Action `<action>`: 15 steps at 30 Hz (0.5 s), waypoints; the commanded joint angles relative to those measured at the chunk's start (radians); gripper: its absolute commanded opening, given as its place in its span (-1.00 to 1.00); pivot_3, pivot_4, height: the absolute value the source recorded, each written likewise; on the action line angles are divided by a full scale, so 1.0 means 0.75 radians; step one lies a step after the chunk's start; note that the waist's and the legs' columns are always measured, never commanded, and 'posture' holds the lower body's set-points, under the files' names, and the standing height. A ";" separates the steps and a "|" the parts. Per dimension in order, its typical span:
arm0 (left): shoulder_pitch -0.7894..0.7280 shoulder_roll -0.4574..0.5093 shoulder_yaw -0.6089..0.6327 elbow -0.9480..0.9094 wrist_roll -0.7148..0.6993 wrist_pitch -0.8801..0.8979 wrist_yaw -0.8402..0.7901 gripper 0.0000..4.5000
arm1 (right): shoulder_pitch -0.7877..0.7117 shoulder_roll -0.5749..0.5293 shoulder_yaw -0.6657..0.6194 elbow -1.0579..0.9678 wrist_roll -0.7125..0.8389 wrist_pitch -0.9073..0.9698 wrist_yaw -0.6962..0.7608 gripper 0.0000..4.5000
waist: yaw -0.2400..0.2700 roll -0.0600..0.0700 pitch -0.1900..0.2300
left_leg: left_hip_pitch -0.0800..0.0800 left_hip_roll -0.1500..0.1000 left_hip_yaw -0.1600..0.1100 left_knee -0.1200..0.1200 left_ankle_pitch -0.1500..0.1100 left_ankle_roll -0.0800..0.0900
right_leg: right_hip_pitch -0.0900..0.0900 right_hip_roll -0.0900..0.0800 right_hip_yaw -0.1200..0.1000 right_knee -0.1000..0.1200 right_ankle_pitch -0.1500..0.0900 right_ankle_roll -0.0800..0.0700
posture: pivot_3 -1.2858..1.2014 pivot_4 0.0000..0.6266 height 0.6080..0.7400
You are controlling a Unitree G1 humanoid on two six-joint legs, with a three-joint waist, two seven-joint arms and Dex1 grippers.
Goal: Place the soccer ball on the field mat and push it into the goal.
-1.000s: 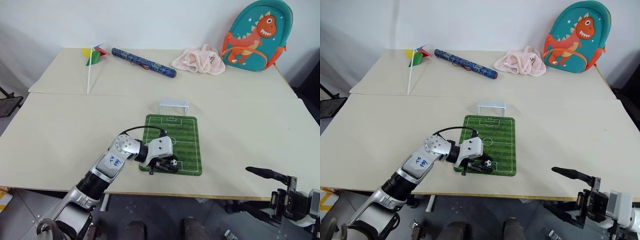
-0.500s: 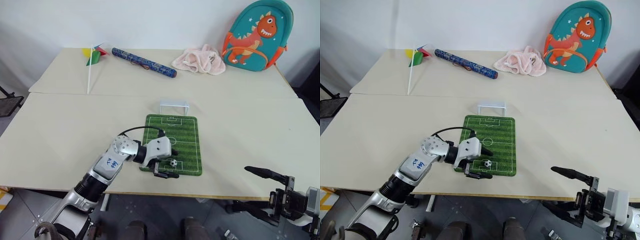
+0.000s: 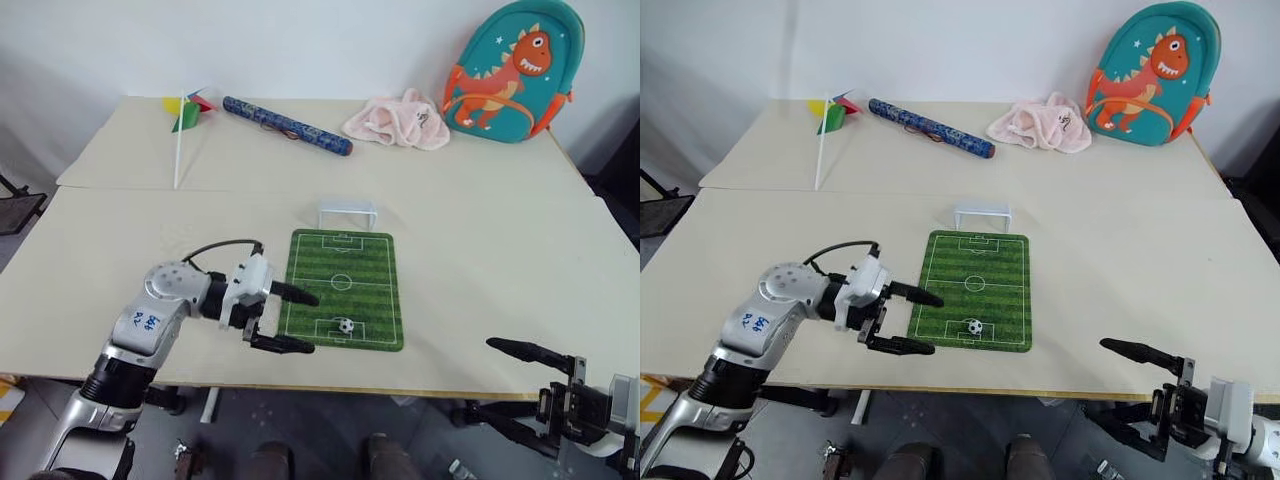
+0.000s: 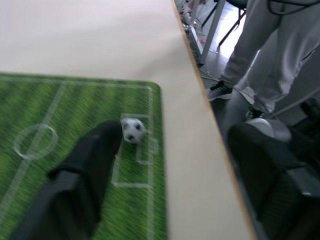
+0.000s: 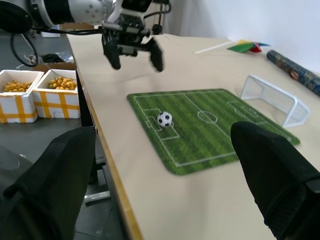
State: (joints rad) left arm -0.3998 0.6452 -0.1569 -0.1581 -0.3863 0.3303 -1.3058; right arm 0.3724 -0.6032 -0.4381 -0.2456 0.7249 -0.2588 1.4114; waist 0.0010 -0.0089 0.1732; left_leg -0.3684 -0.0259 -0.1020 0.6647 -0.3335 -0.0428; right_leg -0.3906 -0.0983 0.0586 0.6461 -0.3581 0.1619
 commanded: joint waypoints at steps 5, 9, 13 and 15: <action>0.202 -0.144 -0.158 -0.184 0.089 -0.011 0.226 -0.46 | 0.015 -0.016 -0.033 0.037 0.010 -0.011 0.019 1.00 | 0.023 0.001 0.000 | -0.002 0.001 0.000 0.000 -0.001 0.002 | 0.000 0.000 -0.001 -0.002 0.000 0.000 | 0.03 -0.52 1.00; 0.115 -0.211 -0.184 -0.027 0.199 -0.090 0.330 -0.86 | 0.014 -0.014 -0.030 0.029 0.013 0.000 0.004 1.00 | 0.030 0.001 -0.001 | 0.002 -0.006 0.001 0.002 0.000 0.002 | 0.003 0.001 0.000 -0.001 0.001 0.001 | 0.03 -0.52 1.00; 0.079 -0.253 -0.202 0.032 0.210 -0.109 0.343 -0.86 | 0.025 -0.001 -0.037 0.046 0.005 -0.011 -0.010 1.00 | 0.025 0.001 -0.001 | 0.002 -0.006 0.002 0.000 0.000 0.002 | 0.001 0.001 0.001 -0.001 0.001 0.001 | 0.03 -0.52 1.00; 0.069 -0.265 -0.219 0.042 0.204 -0.104 0.325 -0.86 | 0.031 0.003 -0.037 0.054 0.002 -0.017 -0.012 1.00 | 0.027 0.001 -0.001 | 0.001 -0.006 0.002 -0.001 0.000 0.002 | 0.000 0.001 0.001 -0.001 0.001 0.001 | 0.03 -0.52 1.00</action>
State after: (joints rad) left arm -0.3413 0.4520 -0.3092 -0.1126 -0.2289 0.2647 -1.0506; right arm 0.3876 -0.6061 -0.4416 -0.1967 0.7237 -0.2595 1.4065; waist 0.0211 -0.0078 0.1727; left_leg -0.3679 -0.0304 -0.1007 0.6642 -0.3332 -0.0416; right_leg -0.3908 -0.0980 0.0591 0.6452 -0.3573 0.1629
